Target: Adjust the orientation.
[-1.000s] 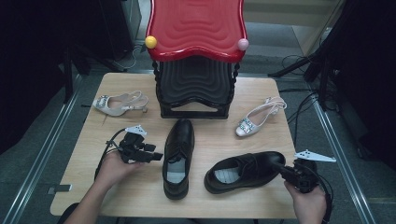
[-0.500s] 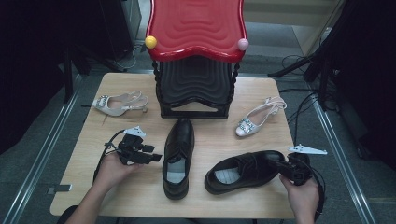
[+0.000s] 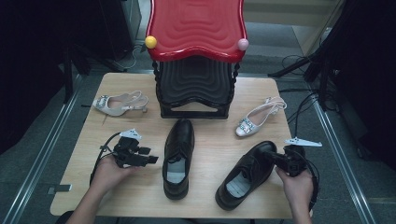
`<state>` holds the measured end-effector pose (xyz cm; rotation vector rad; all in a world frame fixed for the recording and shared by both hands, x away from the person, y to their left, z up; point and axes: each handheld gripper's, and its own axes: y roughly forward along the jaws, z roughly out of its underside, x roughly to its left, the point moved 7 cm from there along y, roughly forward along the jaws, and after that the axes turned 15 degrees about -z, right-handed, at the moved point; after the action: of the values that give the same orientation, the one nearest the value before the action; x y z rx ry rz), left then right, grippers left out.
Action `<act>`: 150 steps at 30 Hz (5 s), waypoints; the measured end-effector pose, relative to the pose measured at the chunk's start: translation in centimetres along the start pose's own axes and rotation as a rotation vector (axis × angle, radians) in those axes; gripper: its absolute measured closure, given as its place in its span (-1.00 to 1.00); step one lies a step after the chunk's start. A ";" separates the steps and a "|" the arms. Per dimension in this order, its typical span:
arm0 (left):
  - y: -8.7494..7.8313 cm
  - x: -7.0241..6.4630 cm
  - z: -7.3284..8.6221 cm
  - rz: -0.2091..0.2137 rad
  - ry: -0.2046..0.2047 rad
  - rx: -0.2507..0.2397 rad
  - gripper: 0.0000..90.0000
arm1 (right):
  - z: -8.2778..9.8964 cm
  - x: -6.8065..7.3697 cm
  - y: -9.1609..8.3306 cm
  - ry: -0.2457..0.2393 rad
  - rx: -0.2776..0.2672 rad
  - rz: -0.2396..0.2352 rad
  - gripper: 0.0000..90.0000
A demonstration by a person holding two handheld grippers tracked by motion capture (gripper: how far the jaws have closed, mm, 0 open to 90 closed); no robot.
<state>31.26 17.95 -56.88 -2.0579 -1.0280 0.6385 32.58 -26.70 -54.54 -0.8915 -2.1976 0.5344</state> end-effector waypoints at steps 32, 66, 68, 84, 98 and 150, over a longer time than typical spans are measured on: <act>0.3 -0.4 -1.1 0.015 0.024 -0.027 -0.06 | 3.1 -2.0 -1.9 0.088 0.131 0.063 1.00; -0.1 -1.2 0.2 0.012 0.014 -0.022 -0.06 | -2.5 3.2 8.4 -0.078 0.198 -0.040 1.00; 0.0 -1.3 0.2 0.013 0.021 -0.023 -0.06 | -2.7 3.5 8.9 -0.092 0.210 -0.038 1.00; 0.2 -1.7 -0.3 0.022 0.040 -0.025 -0.06 | -2.4 6.4 5.1 -0.113 0.148 -0.127 0.77; 0.9 -1.4 -1.3 0.032 0.037 -0.022 -0.06 | 0.3 9.5 -0.6 -0.108 0.102 -0.136 0.61; 0.4 -1.5 -1.0 0.021 0.036 -0.032 -0.06 | -0.7 9.6 3.7 -0.125 0.042 0.015 0.92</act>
<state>31.29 16.23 -56.45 -2.1032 -1.0030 0.5967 29.70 -17.14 -51.94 -0.8743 -2.2839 0.6572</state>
